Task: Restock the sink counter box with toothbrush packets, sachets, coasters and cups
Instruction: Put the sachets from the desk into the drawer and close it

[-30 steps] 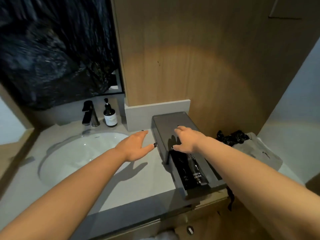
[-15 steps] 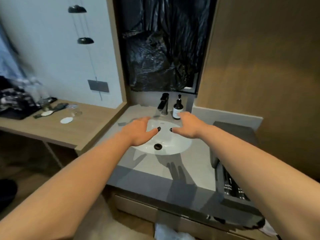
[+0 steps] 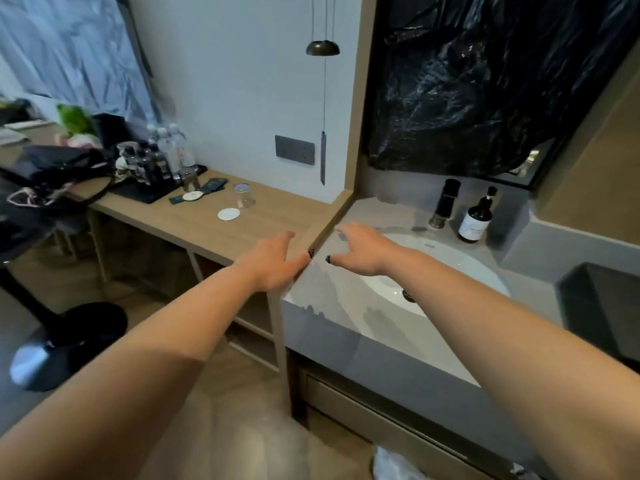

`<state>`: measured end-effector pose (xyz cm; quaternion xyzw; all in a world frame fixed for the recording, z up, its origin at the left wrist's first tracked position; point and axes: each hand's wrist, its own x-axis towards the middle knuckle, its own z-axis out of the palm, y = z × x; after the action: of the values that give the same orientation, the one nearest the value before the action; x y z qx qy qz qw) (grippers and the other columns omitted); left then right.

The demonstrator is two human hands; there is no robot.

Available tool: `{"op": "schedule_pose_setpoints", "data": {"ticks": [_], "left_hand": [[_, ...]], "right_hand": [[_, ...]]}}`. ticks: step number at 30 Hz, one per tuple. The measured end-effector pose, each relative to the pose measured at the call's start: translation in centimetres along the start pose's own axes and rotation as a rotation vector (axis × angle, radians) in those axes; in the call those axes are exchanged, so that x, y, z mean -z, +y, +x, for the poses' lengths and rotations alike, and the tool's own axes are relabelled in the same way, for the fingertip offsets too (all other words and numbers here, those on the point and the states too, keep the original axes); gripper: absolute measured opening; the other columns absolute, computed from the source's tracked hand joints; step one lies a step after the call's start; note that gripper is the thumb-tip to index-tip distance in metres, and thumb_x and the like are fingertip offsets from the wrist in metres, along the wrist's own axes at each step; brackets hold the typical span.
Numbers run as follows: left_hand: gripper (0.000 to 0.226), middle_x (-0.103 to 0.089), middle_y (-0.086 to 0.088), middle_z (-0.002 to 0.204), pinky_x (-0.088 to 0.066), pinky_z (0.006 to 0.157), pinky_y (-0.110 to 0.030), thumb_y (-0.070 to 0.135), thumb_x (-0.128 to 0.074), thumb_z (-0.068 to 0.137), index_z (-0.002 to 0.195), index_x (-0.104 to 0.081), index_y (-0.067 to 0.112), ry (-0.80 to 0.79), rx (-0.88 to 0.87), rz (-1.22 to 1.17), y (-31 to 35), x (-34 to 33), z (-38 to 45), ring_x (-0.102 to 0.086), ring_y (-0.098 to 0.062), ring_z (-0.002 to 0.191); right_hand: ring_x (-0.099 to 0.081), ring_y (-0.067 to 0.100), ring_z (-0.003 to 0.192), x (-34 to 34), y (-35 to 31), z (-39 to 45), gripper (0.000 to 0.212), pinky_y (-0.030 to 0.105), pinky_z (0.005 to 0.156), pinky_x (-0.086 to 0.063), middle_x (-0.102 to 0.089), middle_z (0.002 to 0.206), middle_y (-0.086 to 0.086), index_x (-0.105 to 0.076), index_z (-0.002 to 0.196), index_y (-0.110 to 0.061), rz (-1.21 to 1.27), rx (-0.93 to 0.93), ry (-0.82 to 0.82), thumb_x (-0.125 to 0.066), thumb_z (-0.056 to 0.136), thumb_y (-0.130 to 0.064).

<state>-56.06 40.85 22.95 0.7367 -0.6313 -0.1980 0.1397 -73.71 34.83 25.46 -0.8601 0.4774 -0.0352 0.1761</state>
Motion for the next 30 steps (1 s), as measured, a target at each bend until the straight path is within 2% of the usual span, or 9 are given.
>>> {"op": "schedule_pose_setpoints", "data": {"ticks": [2,6,12,18,25,30], "left_hand": [[0.073,-0.035,-0.008,0.154,-0.031,0.110,-0.044,0.058,-0.045,0.092,0.151,-0.023,0.022,-0.015,0.016,-0.008,-3.5,1.3,1.5,-0.036,-0.027,0.138],[0.072,-0.038,-0.008,0.152,-0.034,0.108,-0.044,0.060,-0.044,0.091,0.150,-0.024,0.023,-0.028,0.017,0.001,-9.3,3.8,4.4,-0.042,-0.028,0.133],[0.072,-0.039,-0.008,0.152,-0.034,0.109,-0.043,0.060,-0.044,0.091,0.149,-0.026,0.021,-0.038,0.009,-0.007,-15.7,6.4,9.4,-0.041,-0.027,0.135],[0.072,-0.039,-0.009,0.151,-0.036,0.106,-0.042,0.058,-0.044,0.092,0.150,-0.025,0.020,-0.046,0.035,-0.040,-20.2,7.5,16.1,-0.046,-0.027,0.130],[0.072,-0.034,-0.009,0.154,-0.032,0.109,-0.038,0.055,-0.044,0.094,0.150,-0.025,0.016,-0.053,0.047,-0.069,-23.8,9.4,25.0,-0.038,-0.026,0.137],[0.069,-0.043,-0.011,0.148,-0.038,0.103,-0.040,0.054,-0.045,0.093,0.149,-0.027,0.018,-0.059,0.062,-0.085,-26.5,11.0,30.2,-0.046,-0.029,0.129]], "right_hand": [[-0.041,0.029,0.133,-0.9,-2.4,2.9,0.061,0.040,0.106,-0.037,-0.043,0.146,0.011,-0.040,0.140,-0.011,0.023,-0.004,0.002,-0.062,0.088,-0.034],[-0.035,0.027,0.138,-2.4,-6.3,8.5,0.071,0.038,0.109,-0.033,-0.034,0.153,0.010,-0.028,0.148,-0.012,0.028,-0.020,-0.006,-0.061,0.090,-0.035],[-0.031,0.026,0.140,-4.6,-9.9,16.6,0.070,0.038,0.111,-0.030,-0.031,0.154,0.009,-0.028,0.148,-0.012,0.052,-0.050,-0.044,-0.060,0.090,-0.035],[-0.030,0.027,0.140,-6.3,-10.9,25.4,0.070,0.040,0.113,-0.031,-0.030,0.154,0.010,-0.029,0.147,-0.011,0.055,-0.053,-0.111,-0.060,0.089,-0.036],[-0.029,0.026,0.141,-6.2,-11.0,35.0,0.068,0.038,0.112,-0.030,-0.031,0.153,0.010,-0.029,0.147,-0.010,0.051,-0.057,-0.154,-0.058,0.090,-0.036],[-0.033,0.027,0.139,-5.6,-11.7,40.0,0.066,0.039,0.112,-0.031,-0.035,0.151,0.012,-0.032,0.145,-0.008,0.062,-0.084,-0.183,-0.059,0.090,-0.035]]}}
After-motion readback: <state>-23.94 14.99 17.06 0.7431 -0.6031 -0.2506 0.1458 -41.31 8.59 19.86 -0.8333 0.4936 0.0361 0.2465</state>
